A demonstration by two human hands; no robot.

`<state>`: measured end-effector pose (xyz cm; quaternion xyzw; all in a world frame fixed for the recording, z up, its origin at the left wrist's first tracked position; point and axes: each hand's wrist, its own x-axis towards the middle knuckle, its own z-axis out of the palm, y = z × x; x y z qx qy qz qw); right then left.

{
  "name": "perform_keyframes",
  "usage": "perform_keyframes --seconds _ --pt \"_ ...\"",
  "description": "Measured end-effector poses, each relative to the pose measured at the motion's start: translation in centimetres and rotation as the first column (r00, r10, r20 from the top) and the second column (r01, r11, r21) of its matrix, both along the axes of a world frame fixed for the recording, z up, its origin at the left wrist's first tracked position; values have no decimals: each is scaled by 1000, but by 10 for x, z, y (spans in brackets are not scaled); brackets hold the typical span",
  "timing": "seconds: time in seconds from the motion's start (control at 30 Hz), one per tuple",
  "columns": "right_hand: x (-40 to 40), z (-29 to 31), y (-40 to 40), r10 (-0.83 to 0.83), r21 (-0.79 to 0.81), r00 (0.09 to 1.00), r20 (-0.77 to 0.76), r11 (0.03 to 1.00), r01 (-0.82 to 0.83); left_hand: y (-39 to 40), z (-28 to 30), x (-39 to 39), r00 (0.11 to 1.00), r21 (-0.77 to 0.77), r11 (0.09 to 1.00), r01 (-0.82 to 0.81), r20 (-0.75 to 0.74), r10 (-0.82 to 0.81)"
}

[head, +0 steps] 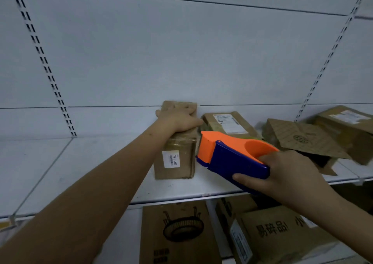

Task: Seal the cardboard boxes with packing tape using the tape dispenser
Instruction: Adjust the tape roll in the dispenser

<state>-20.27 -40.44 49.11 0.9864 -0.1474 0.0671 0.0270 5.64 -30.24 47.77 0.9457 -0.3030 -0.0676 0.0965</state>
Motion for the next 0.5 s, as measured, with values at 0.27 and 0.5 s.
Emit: perform_keyframes --seconds 0.27,0.5 --pt "-6 -18 7 -106 -84 992 68 990 112 -5 -1 -13 997 36 997 -63 37 62" --pt "2 -6 7 -199 -42 978 -58 980 197 0 0 -16 996 38 996 -78 34 76"
